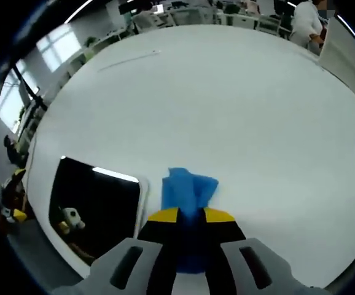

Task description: Wipe the mirror surface with the cleaning cloth until all visible marks leave the cleaned area.

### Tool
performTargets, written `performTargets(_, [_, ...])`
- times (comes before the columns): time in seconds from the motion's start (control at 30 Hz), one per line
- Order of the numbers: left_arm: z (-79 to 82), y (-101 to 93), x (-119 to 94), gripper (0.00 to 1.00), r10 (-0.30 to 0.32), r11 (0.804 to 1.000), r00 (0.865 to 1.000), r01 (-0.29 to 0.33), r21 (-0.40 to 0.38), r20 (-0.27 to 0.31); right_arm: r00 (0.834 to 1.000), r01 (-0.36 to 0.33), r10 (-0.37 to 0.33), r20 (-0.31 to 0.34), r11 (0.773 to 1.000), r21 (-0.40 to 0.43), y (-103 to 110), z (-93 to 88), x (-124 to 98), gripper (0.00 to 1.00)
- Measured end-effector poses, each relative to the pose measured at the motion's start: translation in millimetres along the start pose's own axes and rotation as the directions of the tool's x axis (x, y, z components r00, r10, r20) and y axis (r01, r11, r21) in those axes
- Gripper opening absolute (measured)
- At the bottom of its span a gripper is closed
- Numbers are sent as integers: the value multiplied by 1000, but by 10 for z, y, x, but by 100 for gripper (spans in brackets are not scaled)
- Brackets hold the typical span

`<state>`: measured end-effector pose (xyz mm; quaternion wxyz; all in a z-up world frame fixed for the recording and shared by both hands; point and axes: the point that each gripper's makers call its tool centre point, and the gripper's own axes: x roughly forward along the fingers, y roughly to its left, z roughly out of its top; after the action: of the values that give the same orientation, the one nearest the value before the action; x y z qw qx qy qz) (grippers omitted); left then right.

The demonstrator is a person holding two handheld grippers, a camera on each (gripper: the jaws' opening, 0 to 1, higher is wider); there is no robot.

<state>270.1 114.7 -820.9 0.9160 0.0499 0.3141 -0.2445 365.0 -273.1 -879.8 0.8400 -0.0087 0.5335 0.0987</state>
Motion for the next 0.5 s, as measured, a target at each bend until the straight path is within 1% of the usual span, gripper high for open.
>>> performTargets(0.07, [-1, 1, 3, 100, -1, 1000, 1000, 1, 2, 0, 1000, -1, 1, -3, 1000, 5, -12, -3, -3, 4])
performTargets(0.17, [-1, 1, 2, 100, 0, 1000, 1000, 0, 1, -2, 1000, -11, 12, -10, 999, 35, -18, -13, -21, 3])
performTargets(0.27, [-2, 7, 3, 100, 3, 1000, 1000, -3, 0, -1, 1000, -8, 8, -21, 1000, 11, -6, -13, -19, 2])
performTargets(0.3, [-2, 10, 4, 100, 3, 1000, 1000, -3, -2, 0, 1000, 0, 0, -24, 1000, -12, -1, -11, -15, 2])
performTargets(0.4, [-20, -6, 17, 100, -3, 1000, 1000, 4, 8, -10, 1000, 16, -17, -21, 999, -37, 18, -17, -23, 2])
performTargets(0.5, [-27, -3, 25, 100, -6, 1000, 1000, 6, 13, -10, 999, 24, -25, -21, 999, -41, -2, -1, -21, 2])
